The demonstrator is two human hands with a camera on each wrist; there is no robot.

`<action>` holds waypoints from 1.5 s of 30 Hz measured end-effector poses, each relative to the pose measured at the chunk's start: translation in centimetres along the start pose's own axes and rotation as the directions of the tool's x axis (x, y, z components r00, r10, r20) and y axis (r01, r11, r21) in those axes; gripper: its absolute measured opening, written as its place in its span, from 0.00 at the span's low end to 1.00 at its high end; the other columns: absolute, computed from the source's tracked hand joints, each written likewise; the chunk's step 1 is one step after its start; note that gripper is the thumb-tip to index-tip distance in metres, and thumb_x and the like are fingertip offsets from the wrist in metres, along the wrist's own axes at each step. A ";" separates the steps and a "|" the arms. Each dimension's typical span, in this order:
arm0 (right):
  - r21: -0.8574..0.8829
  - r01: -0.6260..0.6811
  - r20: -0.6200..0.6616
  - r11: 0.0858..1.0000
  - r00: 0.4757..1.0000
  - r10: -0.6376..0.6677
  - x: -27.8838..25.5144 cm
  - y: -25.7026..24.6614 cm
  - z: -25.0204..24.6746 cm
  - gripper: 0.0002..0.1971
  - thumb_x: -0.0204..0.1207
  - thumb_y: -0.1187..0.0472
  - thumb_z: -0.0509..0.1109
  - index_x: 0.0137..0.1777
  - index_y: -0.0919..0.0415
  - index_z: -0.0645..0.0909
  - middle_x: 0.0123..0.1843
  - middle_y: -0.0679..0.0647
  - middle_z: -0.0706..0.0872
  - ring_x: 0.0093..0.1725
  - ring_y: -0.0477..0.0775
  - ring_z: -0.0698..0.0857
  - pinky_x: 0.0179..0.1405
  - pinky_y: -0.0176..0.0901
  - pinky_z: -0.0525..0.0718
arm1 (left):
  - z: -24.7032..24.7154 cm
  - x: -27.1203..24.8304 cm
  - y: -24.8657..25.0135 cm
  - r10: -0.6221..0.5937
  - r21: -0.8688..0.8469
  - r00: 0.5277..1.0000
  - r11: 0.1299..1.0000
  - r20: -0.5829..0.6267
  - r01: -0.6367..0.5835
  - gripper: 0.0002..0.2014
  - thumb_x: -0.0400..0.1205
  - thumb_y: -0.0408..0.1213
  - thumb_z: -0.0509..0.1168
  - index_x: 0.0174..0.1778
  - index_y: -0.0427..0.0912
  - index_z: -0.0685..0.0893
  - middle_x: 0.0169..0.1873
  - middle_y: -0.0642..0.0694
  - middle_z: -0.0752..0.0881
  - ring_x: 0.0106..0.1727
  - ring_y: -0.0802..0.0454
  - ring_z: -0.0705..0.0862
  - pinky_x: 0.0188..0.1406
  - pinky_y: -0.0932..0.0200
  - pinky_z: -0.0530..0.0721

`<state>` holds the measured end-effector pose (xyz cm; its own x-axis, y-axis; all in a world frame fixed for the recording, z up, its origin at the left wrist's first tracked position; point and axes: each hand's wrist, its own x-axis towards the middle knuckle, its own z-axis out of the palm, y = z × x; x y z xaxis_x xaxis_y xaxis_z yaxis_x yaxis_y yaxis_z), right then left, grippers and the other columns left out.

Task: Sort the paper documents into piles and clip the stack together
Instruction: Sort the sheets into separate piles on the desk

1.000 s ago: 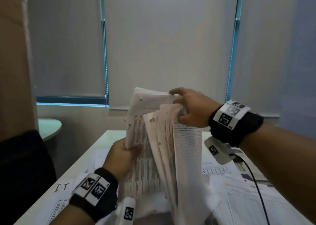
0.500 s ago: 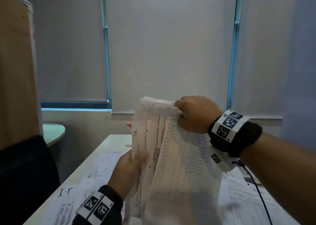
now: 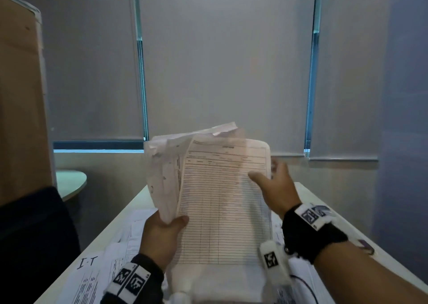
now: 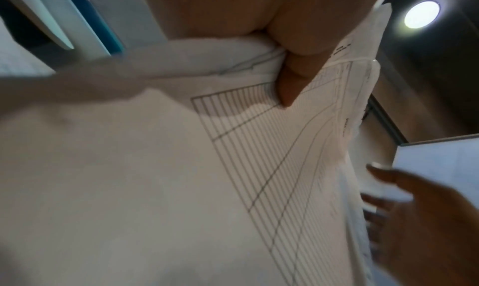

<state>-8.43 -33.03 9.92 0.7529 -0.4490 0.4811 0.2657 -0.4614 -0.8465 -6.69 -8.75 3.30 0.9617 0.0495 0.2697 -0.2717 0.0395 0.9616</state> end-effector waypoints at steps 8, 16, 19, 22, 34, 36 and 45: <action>0.319 -0.017 0.146 0.948 0.989 -0.031 -3.3 1.7 4.1 0.09 0.75 0.68 0.73 0.50 0.55 0.87 0.47 0.51 0.93 0.49 0.50 0.92 0.54 0.53 0.89 | 0.9 -0.2 0.3 -0.006 0.032 0.996 0.999 0.087 0.003 0.15 0.71 0.37 0.66 0.54 0.54 0.83 0.50 0.47 0.89 0.55 0.42 0.86 0.54 0.44 0.84; 0.461 0.044 0.158 0.886 0.979 -0.130 -2.6 0.7 2.7 0.15 0.71 0.65 0.73 0.58 0.62 0.81 0.52 0.57 0.91 0.52 0.57 0.90 0.48 0.50 0.89 | -1.2 1.4 1.8 0.104 -0.121 0.993 0.988 0.054 -0.097 0.36 0.58 0.46 0.75 0.66 0.46 0.80 0.53 0.44 0.90 0.55 0.40 0.89 0.47 0.48 0.86; 0.434 0.034 0.193 0.900 0.972 -0.130 -3.1 1.0 2.5 0.14 0.76 0.75 0.68 0.55 0.58 0.82 0.50 0.52 0.92 0.52 0.53 0.91 0.46 0.45 0.88 | -1.1 1.9 2.3 0.100 -0.150 0.994 0.984 0.041 -0.093 0.20 0.73 0.33 0.73 0.62 0.42 0.82 0.50 0.44 0.91 0.54 0.40 0.89 0.46 0.50 0.86; 0.423 0.086 0.146 0.902 0.976 -0.162 -2.9 -0.1 2.7 0.12 0.77 0.75 0.67 0.53 0.59 0.84 0.48 0.52 0.93 0.49 0.51 0.91 0.44 0.42 0.89 | -0.2 2.3 3.0 0.090 -0.135 0.996 0.987 -0.018 -0.092 0.11 0.84 0.27 0.66 0.55 0.49 0.82 0.49 0.45 0.90 0.52 0.43 0.88 0.50 0.47 0.86; 0.393 -0.063 0.235 0.917 0.971 -0.034 -5.2 3.0 2.4 0.11 0.77 0.74 0.68 0.52 0.60 0.88 0.49 0.53 0.93 0.51 0.56 0.91 0.48 0.46 0.88 | -0.8 1.8 0.1 -0.043 -0.002 0.999 0.999 0.000 0.043 0.08 0.84 0.32 0.67 0.44 0.41 0.92 0.37 0.48 0.94 0.51 0.39 0.91 0.49 0.50 0.85; 0.394 -0.060 0.197 0.917 0.980 -0.020 -5.2 2.7 2.5 0.09 0.78 0.72 0.69 0.48 0.60 0.89 0.45 0.51 0.94 0.47 0.54 0.92 0.43 0.43 0.88 | -0.4 1.5 0.2 -0.026 0.010 1.000 1.000 0.000 0.026 0.08 0.85 0.34 0.66 0.45 0.44 0.91 0.41 0.48 0.94 0.52 0.41 0.91 0.50 0.50 0.86; 0.141 0.110 -0.076 0.984 0.992 -0.100 -6.2 1.1 3.6 0.13 0.80 0.51 0.70 0.38 0.58 0.85 0.35 0.50 0.90 0.35 0.47 0.87 0.35 0.45 0.87 | 2.0 -0.1 0.2 0.194 0.071 0.970 0.980 -0.148 -0.185 0.05 0.85 0.45 0.68 0.52 0.49 0.83 0.45 0.55 0.87 0.48 0.57 0.85 0.38 0.63 0.78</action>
<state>-10.57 -27.99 5.18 0.6743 -0.4578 0.5794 0.4295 -0.3951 -0.8120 -6.75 -10.70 3.55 0.8745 0.2036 0.4403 -0.4417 -0.0409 0.8962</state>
